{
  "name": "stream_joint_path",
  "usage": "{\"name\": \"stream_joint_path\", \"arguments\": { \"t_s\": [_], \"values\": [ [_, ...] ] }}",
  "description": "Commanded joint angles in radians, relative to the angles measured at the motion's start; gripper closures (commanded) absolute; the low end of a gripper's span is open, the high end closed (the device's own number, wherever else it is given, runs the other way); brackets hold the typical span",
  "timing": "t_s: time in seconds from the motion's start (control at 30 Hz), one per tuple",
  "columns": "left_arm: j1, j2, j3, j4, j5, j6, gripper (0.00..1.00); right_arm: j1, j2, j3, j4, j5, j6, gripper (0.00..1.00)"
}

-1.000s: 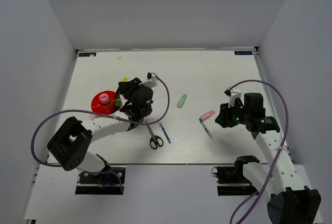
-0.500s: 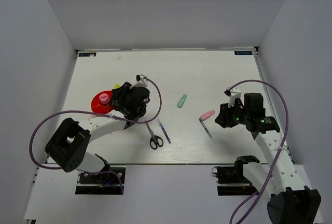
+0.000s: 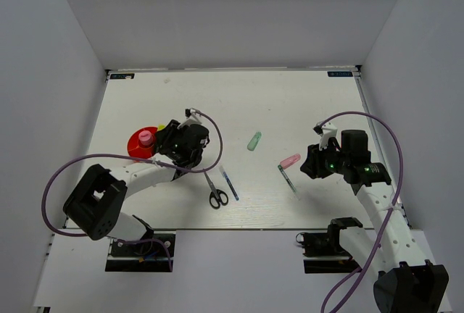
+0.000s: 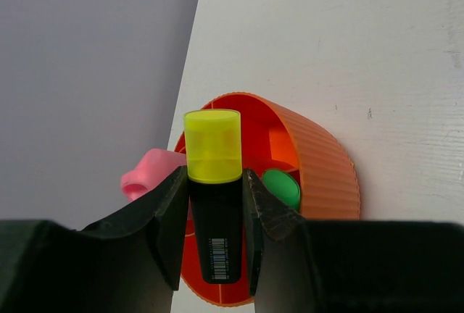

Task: Sort the stationery into containers
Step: Place the pen in the storage box.

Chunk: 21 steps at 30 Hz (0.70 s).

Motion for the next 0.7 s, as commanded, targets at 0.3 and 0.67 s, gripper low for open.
{"name": "stream_joint_path", "arguments": {
  "t_s": [0.3,0.67],
  "values": [
    [0.028,0.011,0.000,-0.038,0.024,-0.090,0.97,0.002,-0.008,0.032,0.003,-0.024,-0.004,0.57],
    [0.028,0.010,0.001,-0.078,0.039,-0.129,0.85,0.002,-0.007,0.031,0.000,-0.027,-0.002,0.57]
  ]
}}
